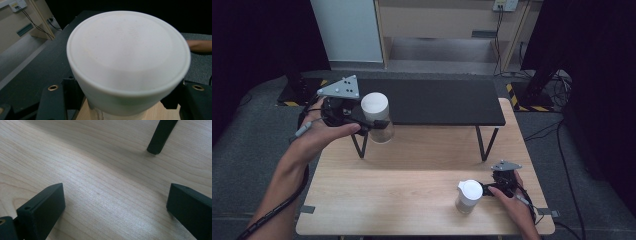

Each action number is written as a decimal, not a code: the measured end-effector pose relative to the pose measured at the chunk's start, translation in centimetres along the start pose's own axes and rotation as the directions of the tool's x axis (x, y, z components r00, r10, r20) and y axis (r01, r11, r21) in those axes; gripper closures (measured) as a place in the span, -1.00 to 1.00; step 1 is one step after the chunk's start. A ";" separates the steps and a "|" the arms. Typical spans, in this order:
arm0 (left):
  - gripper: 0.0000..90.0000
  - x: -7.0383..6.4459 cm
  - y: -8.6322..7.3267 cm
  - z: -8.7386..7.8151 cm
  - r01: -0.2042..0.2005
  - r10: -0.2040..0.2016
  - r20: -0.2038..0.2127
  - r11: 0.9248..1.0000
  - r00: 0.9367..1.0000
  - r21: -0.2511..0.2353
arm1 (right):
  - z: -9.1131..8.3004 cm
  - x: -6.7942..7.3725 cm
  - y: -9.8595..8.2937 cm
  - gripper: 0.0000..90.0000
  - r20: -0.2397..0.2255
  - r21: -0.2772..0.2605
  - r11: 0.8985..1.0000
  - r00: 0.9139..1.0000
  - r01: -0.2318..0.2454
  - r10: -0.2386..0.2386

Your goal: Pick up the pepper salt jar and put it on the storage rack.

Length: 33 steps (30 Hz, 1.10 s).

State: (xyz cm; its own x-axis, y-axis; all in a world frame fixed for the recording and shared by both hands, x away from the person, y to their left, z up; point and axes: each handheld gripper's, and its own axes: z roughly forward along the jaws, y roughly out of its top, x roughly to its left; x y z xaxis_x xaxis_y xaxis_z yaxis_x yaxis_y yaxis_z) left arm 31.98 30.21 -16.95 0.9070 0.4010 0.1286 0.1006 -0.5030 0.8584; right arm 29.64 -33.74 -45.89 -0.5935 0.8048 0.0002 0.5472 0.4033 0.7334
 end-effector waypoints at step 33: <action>-0.24 4.9 0.7 2.8 0.038 -0.037 -0.068 0.999 0.997 0.010 | 0.0 0.0 0.0 -0.94 0.000 -0.001 1.000 1.000 -0.001 0.001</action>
State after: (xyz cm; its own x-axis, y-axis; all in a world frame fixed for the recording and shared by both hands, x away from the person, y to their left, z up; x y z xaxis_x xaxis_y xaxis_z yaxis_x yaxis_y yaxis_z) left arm 37.59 29.68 -17.09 0.8726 0.4706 0.1306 0.1387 -0.4952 0.8576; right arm 29.63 -33.75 -45.90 -0.5930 0.8052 0.0011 0.5472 0.4019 0.7342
